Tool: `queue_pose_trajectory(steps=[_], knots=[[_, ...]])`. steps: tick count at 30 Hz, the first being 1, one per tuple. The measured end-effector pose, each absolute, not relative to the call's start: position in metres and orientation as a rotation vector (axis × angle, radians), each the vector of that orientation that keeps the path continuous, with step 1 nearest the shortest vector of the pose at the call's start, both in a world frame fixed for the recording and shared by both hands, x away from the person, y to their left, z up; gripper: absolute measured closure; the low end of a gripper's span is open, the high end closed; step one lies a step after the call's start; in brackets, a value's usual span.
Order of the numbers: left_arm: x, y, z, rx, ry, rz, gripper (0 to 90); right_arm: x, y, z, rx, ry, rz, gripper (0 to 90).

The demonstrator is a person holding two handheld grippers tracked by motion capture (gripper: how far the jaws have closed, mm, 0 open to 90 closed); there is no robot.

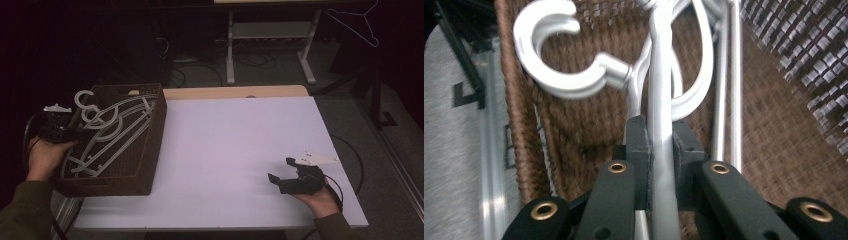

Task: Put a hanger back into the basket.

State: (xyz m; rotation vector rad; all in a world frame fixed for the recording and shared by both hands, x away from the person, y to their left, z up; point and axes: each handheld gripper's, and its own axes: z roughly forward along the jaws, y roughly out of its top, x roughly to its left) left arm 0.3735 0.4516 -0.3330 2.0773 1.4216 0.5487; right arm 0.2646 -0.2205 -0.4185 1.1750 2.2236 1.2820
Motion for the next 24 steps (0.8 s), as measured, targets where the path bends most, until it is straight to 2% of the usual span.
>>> queue_pose_trajectory(steps=[14, 17, 24], knots=[[0.376, 0.447, -0.356, 2.104, 1.5, 0.503, 80.3, 0.265, -0.22, -0.419, 1.167, 2.23, 1.278, 11.8], [0.376, 0.447, -0.355, 2.083, 1.517, 0.525, 60.8, 0.265, -0.22, -0.418, 1.163, 2.223, 1.282, 11.8], [0.373, 0.444, -0.351, 2.02, 1.461, 0.521, 43.9, 0.265, -0.221, -0.417, 1.153, 2.225, 1.285, 11.8]])
